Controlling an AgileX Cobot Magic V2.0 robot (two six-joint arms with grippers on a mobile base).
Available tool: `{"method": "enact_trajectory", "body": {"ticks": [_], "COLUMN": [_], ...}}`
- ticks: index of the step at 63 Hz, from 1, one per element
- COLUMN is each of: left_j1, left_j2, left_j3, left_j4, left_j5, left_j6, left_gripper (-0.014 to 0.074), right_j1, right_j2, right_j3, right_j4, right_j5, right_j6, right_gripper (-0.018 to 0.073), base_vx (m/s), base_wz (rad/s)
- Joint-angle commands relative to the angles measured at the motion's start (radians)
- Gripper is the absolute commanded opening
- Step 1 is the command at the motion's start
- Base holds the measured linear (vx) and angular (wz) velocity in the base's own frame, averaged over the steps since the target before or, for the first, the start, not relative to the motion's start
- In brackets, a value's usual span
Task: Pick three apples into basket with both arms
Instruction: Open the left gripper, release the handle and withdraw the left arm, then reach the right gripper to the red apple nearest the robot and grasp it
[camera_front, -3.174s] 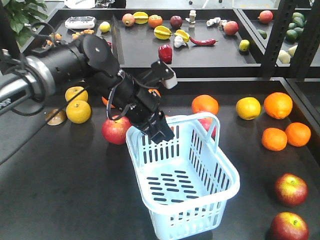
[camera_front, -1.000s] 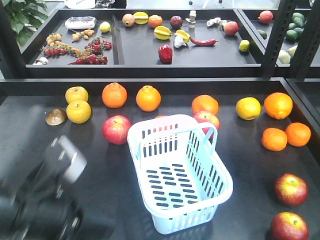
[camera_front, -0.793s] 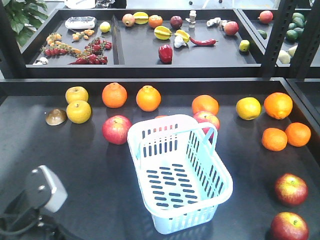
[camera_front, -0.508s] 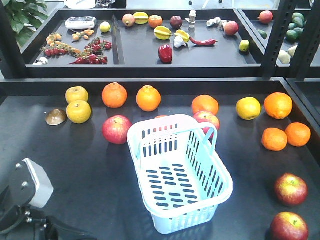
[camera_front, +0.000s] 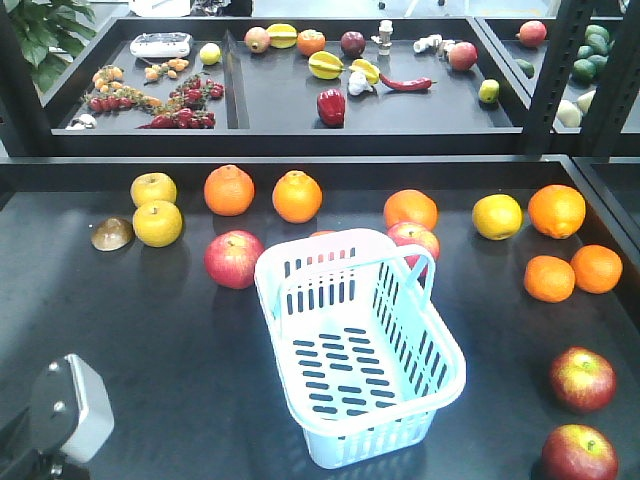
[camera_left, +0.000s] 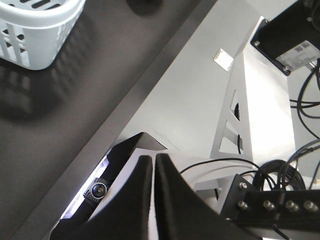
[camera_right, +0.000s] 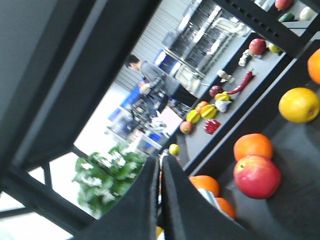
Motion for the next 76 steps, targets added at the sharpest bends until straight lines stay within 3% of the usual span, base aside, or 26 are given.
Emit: {"method": "enact_trajectory", "body": {"ticks": [1, 9, 19, 25, 28, 34, 41, 57, 65, 76], "left_j1": [-0.004, -0.004, -0.004, -0.004, -0.004, -0.004, -0.004, -0.004, -0.004, -0.004], "left_j2": [-0.012, -0.012, -0.012, -0.012, -0.012, -0.012, -0.012, -0.012, -0.012, -0.012], "left_j3": [-0.024, -0.024, -0.024, -0.024, -0.024, -0.024, -0.024, -0.024, -0.024, -0.024], "left_j4": [-0.048, -0.047, -0.048, -0.048, -0.048, -0.048, -0.048, -0.048, -0.047, -0.047], "left_j5": [0.0, -0.025, -0.056, -0.079, -0.083, -0.081, -0.081, -0.08, -0.081, -0.081], "left_j6": [-0.01, -0.01, -0.01, -0.01, -0.01, -0.01, -0.01, -0.011, -0.011, -0.011], "left_gripper": [-0.0006, -0.0006, -0.0006, -0.0006, -0.0006, -0.0006, -0.0006, -0.0006, -0.0006, -0.0006], "right_j1": [0.032, 0.122, 0.248, 0.294, 0.299, 0.295, 0.295, 0.295, 0.291, 0.194], "right_j2": [0.018, 0.158, 0.406, 0.553, 0.626, 0.721, 0.796, 0.886, 0.945, 1.084], "right_j3": [-0.148, -0.367, -0.606, -0.703, -0.736, -0.747, -0.747, -0.747, -0.75, -0.768], "right_j4": [-0.139, -0.297, -0.307, -0.315, -0.337, -0.414, -0.477, -0.447, -0.462, -0.454], "right_j5": [0.019, 0.307, 0.654, 0.806, 0.846, 0.844, 0.845, 0.885, 0.984, 1.011], "right_j6": [0.0, -0.103, -0.409, -0.528, -0.553, -0.567, -0.558, -0.55, -0.498, -0.467], "right_gripper": [-0.0004, 0.0001, 0.0096, 0.0258, 0.038, 0.0592, 0.0724, 0.0698, 0.0665, 0.0637], "base_vx": [0.0, 0.0, 0.0, 0.0, 0.0, 0.0, 0.0, 0.0, 0.0, 0.0], "base_wz": [0.0, 0.0, 0.0, 0.0, 0.0, 0.0, 0.0, 0.0, 0.0, 0.0]}}
